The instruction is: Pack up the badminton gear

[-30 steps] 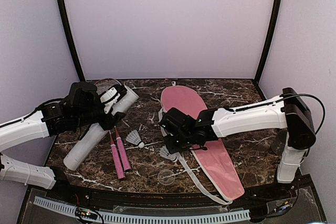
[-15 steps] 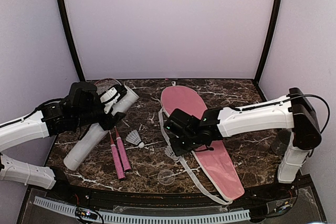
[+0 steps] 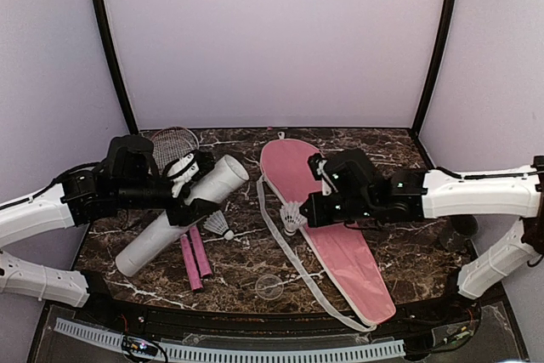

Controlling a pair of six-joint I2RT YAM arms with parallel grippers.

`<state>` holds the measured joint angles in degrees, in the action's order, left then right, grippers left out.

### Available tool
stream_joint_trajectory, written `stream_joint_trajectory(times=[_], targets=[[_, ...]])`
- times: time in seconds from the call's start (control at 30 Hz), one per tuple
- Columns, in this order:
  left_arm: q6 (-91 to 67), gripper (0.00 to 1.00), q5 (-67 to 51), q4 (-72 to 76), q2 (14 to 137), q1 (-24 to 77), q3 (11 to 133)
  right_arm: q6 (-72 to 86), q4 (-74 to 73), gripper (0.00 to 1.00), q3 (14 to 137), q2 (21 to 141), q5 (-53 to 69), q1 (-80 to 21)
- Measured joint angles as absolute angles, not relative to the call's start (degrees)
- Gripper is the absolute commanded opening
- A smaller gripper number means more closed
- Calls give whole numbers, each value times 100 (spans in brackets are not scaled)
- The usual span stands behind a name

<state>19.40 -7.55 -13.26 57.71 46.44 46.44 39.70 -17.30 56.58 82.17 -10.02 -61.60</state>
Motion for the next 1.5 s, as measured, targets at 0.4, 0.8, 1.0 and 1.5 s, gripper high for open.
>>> stream_joint_trajectory(times=[0.4, 0.8, 1.0, 1.5], targets=[[2180, 59, -1481, -1293, 5826, 5273, 4591, 3922, 1361, 0, 4810, 6602, -193, -5933], [2187, 59, -1509, -1293, 5924, 5290, 4591, 3828, 2202, 0, 4604, 6851, 926, -5966], [2187, 59, -1562, -1293, 5924, 5306, 4591, 3583, 1894, 0, 4856, 7376, 1044, -6071], [2187, 59, -1619, -1293, 6001, 5345, 4591, 2762, 792, 0, 6025, 8256, 1249, -6353]])
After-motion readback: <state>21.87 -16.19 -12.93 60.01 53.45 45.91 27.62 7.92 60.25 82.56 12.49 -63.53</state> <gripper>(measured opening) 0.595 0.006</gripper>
